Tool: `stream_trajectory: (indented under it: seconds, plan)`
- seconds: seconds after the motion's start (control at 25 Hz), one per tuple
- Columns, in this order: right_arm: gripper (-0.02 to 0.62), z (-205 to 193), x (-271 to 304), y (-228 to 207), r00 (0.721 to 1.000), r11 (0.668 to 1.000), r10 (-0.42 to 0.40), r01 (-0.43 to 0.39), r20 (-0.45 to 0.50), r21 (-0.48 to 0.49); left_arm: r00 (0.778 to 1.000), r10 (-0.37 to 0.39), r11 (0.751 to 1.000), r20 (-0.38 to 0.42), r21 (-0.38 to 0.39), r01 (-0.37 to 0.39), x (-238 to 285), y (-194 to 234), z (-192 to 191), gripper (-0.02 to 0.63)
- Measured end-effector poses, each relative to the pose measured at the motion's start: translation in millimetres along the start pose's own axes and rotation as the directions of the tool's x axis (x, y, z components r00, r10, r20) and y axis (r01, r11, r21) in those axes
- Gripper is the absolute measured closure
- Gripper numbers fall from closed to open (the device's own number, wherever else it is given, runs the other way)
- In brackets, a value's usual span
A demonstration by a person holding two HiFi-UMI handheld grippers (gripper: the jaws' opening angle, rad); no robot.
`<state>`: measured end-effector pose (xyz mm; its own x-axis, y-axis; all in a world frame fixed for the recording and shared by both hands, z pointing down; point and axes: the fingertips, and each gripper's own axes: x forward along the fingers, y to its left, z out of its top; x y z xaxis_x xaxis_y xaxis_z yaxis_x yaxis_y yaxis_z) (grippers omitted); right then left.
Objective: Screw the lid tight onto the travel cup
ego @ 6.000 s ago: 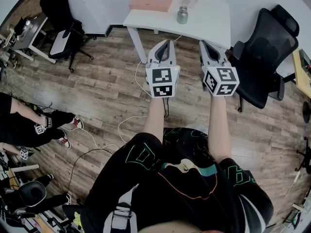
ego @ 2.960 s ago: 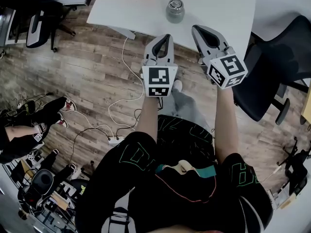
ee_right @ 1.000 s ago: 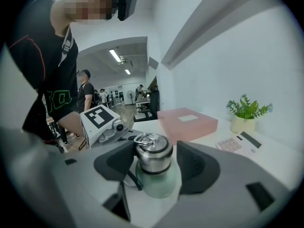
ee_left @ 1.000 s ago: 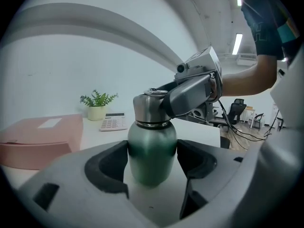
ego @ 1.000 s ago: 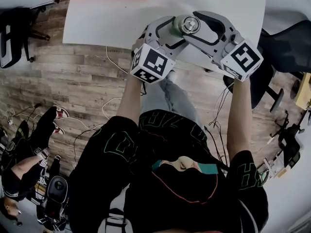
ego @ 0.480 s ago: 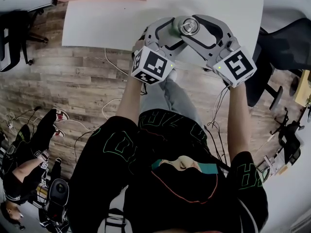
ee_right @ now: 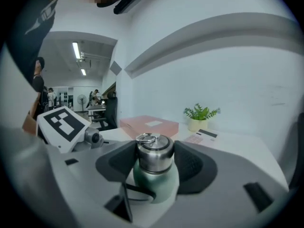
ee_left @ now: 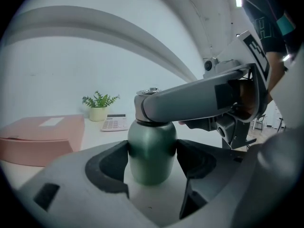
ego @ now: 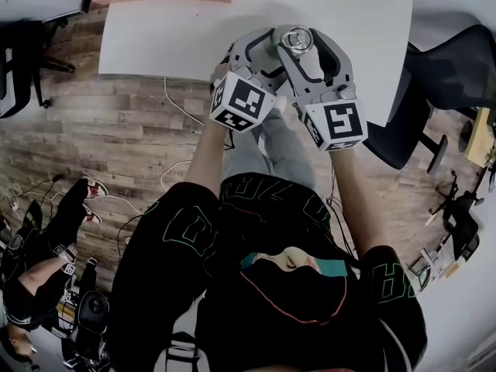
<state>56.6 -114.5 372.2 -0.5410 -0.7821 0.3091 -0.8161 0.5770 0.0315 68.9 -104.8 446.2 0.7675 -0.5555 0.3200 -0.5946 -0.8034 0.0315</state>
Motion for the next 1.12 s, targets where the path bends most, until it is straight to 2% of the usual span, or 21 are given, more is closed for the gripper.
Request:
stream_trajectory:
  seconds: [0.08, 0.16, 0.24, 0.4, 0.68, 0.88, 1.04, 1.12]
  plan:
    - [0.342, 0, 0, 0, 1.0, 1.0, -0.029, 0.029, -0.009, 0.002, 1.0, 0.0, 1.0, -0.003, -0.002, 0.0, 0, 0, 0, 0.276]
    - [0.325, 1, 0, 2, 1.0, 1.0, -0.007, 0.007, -0.022, -0.009, 1.0, -0.001, 1.0, -0.004, -0.004, 0.001, -1, -1, 0, 0.276]
    - [0.278, 4, -2, 4, 0.999, 0.999, 0.04, -0.041, -0.029, -0.027, 1.0, -0.003, 1.0, -0.003, -0.007, 0.003, -1, -1, 0, 0.275]
    - [0.275, 7, -5, 8, 0.986, 0.983, 0.158, -0.162, -0.056, -0.088, 1.0, -0.007, 1.0, -0.004, -0.017, 0.007, -1, 1, -2, 0.275]
    - [0.281, 5, -12, 9, 0.927, 0.915, 0.353, -0.37, -0.125, -0.161, 1.0, -0.008, 1.0, -0.001, -0.029, 0.008, -1, 2, -1, 0.275]
    - [0.287, 9, -6, 7, 0.884, 0.867, 0.44, -0.464, -0.155, -0.183, 1.0, -0.012, 0.999, 0.001, -0.039, 0.012, -1, 3, -4, 0.275]
    - [0.296, 8, -1, 11, 0.834, 0.809, 0.513, -0.549, -0.201, -0.21, 1.0, -0.011, 0.999, 0.007, -0.041, 0.011, -1, 4, -4, 0.275]
    - [0.3, 7, -1, 14, 0.815, 0.792, 0.536, -0.576, -0.223, -0.204, 1.0, -0.013, 0.999, 0.007, -0.042, 0.014, -2, 2, -5, 0.275]
